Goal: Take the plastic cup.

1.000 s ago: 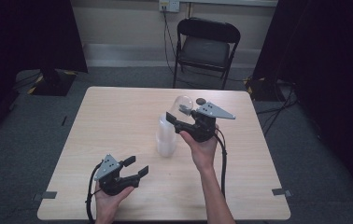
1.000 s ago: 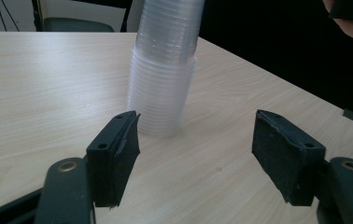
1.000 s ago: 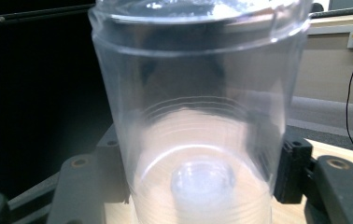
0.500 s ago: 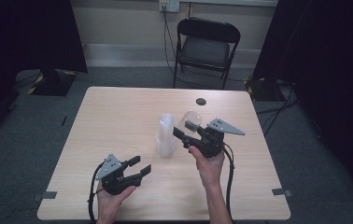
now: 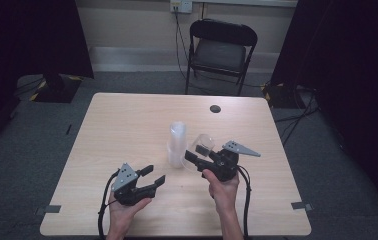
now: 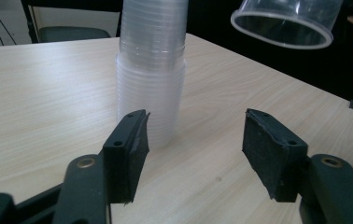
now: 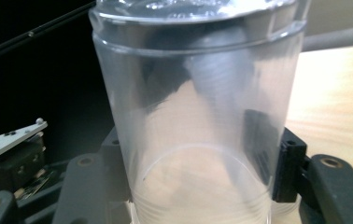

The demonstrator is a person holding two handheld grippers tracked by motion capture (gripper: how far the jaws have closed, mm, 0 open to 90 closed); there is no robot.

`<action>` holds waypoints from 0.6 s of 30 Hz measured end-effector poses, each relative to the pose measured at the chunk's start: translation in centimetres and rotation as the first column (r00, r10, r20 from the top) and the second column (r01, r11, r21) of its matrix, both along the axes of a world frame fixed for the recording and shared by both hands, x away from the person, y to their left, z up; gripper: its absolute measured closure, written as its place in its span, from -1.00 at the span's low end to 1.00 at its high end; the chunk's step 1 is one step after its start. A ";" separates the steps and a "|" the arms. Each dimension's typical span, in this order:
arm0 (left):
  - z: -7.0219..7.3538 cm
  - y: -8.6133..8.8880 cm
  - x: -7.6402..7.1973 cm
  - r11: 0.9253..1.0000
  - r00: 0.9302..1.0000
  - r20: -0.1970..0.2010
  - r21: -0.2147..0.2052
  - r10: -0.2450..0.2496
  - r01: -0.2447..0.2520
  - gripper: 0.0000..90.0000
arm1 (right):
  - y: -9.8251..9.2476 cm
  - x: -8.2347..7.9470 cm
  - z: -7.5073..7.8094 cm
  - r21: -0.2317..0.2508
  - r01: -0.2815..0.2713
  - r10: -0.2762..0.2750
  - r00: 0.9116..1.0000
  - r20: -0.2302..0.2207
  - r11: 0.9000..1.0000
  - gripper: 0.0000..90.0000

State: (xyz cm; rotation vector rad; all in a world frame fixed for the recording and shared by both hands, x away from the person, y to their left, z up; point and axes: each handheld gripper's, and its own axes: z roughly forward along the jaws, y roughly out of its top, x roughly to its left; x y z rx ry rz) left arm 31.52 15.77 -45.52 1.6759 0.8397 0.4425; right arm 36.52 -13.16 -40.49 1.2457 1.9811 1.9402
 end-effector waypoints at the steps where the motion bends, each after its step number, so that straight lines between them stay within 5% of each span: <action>1: 0.0 -0.2 -0.1 1.000 1.000 0.023 0.005 0.007 -0.007 -0.02 | 0.0 -0.1 -0.2 0.005 -0.004 0.004 1.000 -0.008 1.000 -0.12; 18: -0.7 -2.2 -0.1 0.997 0.994 0.087 0.004 -0.071 0.071 0.21 | 1.2 -1.4 -2.8 0.083 -0.080 0.090 0.988 -0.123 0.993 -0.13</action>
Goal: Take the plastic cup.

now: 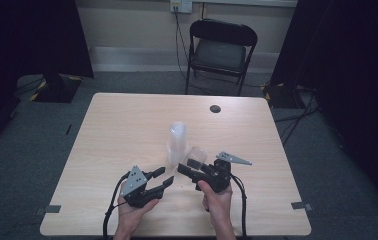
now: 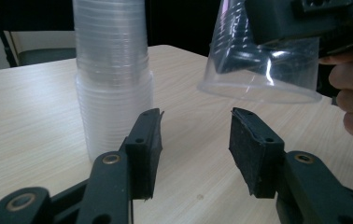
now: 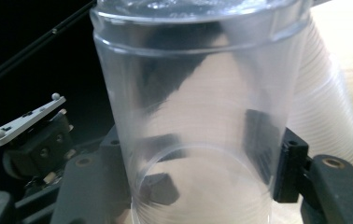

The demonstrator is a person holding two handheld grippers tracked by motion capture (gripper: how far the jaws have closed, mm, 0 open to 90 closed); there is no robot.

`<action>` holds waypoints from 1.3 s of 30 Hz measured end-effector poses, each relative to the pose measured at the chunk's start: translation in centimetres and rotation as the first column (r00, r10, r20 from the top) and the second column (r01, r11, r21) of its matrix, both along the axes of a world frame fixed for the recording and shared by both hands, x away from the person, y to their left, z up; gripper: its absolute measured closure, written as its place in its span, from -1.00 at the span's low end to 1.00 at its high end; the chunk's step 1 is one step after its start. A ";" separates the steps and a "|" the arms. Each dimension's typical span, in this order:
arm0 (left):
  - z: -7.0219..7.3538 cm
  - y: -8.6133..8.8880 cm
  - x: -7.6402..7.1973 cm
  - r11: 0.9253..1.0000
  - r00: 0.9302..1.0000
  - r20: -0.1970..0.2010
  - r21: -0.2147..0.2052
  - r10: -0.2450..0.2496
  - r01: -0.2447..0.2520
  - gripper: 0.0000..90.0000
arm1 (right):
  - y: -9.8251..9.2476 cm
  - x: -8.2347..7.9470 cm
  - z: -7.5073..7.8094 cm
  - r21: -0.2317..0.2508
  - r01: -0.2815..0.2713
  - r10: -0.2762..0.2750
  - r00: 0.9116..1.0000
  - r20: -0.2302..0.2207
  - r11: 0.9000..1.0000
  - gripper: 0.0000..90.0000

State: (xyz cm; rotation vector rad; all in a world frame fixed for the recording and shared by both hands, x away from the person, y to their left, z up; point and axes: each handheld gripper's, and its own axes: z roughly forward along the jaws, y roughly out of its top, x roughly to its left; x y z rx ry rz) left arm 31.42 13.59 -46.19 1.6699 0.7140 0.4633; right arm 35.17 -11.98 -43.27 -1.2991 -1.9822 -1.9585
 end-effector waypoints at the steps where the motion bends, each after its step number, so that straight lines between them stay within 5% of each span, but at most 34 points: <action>1: 0.0 -0.1 0.0 1.000 1.000 0.005 -0.002 0.000 0.000 0.21 | 0.0 -0.1 -0.1 0.007 -0.004 0.004 1.000 -0.007 1.000 -0.13; 14: -0.8 -1.0 -0.3 1.000 0.999 0.045 -0.019 -0.001 0.002 0.31 | 0.5 -0.6 -1.2 0.071 -0.061 0.068 0.993 -0.101 0.996 -0.13; 39: -1.3 -1.9 -0.2 0.995 0.992 0.112 -0.091 0.051 -0.041 0.29 | 1.3 -0.3 -1.9 0.144 -0.108 0.136 0.970 -0.201 0.984 -0.10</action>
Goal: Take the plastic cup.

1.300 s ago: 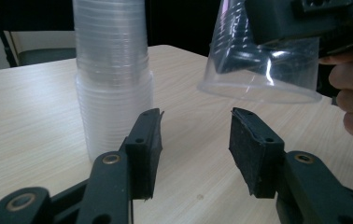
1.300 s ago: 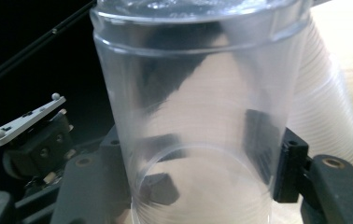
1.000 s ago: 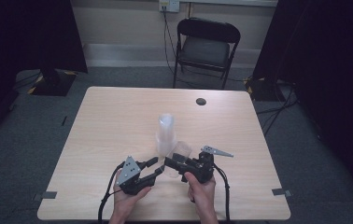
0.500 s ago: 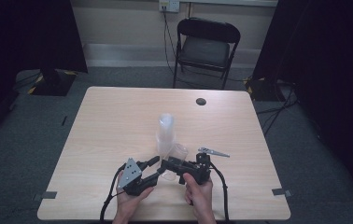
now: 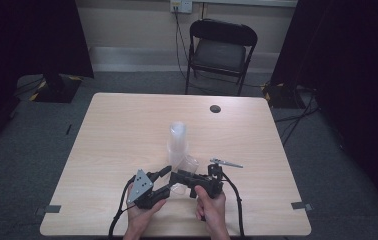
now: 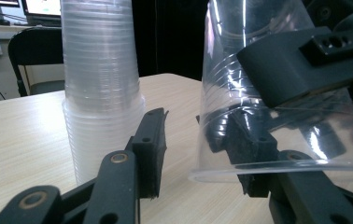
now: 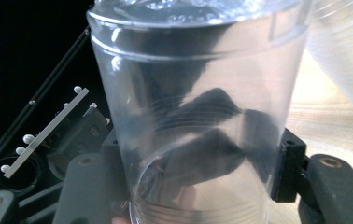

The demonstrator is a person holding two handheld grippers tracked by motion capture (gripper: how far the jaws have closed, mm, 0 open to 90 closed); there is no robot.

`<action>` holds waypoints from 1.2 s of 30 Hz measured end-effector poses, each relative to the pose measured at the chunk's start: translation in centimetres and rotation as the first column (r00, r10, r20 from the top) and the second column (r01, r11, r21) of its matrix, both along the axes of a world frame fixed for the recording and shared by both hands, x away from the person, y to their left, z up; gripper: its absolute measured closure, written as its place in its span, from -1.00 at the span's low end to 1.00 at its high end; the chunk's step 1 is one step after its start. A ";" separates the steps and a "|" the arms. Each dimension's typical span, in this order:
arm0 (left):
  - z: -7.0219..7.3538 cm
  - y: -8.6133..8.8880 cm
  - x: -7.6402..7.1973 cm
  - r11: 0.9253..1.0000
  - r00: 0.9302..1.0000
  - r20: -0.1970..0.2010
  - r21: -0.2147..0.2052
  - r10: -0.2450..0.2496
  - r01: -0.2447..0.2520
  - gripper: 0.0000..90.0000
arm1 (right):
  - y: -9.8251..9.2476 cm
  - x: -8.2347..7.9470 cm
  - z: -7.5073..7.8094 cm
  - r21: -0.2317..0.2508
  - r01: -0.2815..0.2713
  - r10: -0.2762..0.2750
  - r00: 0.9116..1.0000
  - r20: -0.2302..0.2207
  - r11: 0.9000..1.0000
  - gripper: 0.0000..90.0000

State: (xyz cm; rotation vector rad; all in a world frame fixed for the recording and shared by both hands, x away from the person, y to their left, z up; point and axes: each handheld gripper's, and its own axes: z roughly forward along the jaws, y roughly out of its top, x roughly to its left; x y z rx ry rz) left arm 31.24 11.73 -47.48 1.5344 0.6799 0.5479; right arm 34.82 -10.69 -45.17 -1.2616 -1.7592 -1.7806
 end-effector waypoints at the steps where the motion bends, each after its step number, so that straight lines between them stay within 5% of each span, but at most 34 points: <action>1: 0.0 -0.1 0.0 1.000 1.000 0.000 0.000 -0.002 0.002 0.30 | 0.0 0.0 0.0 0.004 -0.001 0.001 1.000 -0.006 1.000 -0.10; 15: -0.1 0.4 0.2 0.998 0.999 -0.020 -0.049 -0.027 0.026 0.75 | 0.3 -0.1 0.0 -0.026 0.011 -0.011 1.000 0.001 1.000 -0.37; 28: -0.1 0.5 0.3 0.996 0.996 -0.044 -0.042 -0.080 0.079 0.90 | 0.0 -0.2 0.2 -0.042 0.046 -0.044 0.998 0.049 0.998 -0.51; 36: 0.1 1.8 0.6 0.996 0.997 -0.053 -0.073 -0.050 0.046 0.93 | -0.4 -0.4 0.6 -0.038 0.032 -0.029 0.996 0.083 0.999 -0.60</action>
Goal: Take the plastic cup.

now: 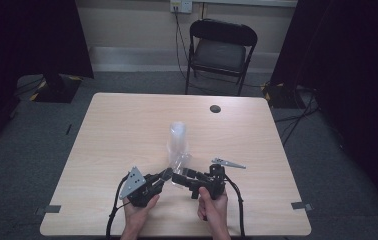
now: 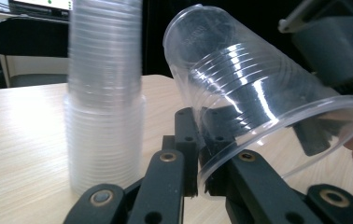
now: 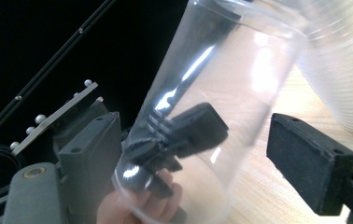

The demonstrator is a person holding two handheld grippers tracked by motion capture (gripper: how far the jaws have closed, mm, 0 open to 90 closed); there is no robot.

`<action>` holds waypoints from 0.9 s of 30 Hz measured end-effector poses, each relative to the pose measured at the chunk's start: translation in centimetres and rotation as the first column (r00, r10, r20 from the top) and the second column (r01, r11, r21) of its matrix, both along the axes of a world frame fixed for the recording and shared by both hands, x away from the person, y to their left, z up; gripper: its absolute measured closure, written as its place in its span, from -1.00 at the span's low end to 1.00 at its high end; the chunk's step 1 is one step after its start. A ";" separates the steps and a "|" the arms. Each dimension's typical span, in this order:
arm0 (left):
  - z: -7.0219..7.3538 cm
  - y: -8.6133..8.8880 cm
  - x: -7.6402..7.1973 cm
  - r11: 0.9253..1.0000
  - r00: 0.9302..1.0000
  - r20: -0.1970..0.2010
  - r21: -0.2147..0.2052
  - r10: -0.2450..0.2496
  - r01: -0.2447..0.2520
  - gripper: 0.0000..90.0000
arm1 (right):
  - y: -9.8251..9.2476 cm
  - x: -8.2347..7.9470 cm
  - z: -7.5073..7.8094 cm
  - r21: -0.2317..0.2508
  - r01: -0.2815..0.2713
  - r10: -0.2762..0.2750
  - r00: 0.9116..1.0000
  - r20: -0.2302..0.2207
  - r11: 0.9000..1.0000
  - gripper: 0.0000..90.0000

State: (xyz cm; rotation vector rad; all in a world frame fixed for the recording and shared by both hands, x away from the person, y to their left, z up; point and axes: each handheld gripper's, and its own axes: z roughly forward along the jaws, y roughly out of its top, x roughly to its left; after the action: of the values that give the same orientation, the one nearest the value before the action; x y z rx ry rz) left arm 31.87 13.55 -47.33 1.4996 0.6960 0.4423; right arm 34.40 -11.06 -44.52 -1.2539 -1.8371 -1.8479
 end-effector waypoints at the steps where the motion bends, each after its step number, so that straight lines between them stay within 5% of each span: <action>1: 0.0 0.1 0.0 1.000 1.000 0.000 -0.005 0.000 0.000 0.94 | 0.0 0.0 0.0 0.002 -0.002 0.002 1.000 0.009 1.000 -0.61; 9: 0.5 1.0 0.2 1.000 1.000 -0.024 -0.021 0.016 -0.016 0.93 | -0.5 -0.4 0.1 -0.022 0.006 -0.005 0.999 0.043 1.000 -0.61; 17: 0.6 1.3 0.2 0.998 0.997 -0.053 -0.047 -0.047 0.045 0.93 | -1.3 -0.7 0.1 -0.055 0.030 -0.026 0.998 0.064 0.998 -0.58; 27: 1.4 1.8 0.4 0.998 0.993 -0.098 0.014 -0.067 0.069 0.93 | -2.1 -1.1 -0.1 -0.134 0.073 -0.053 0.987 0.149 0.988 -0.58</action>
State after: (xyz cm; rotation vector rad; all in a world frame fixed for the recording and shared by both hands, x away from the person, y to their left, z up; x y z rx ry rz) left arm 32.26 15.31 -45.95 1.5641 0.7166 0.3257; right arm 33.30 -13.17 -44.60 -1.2667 -2.0570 -1.9200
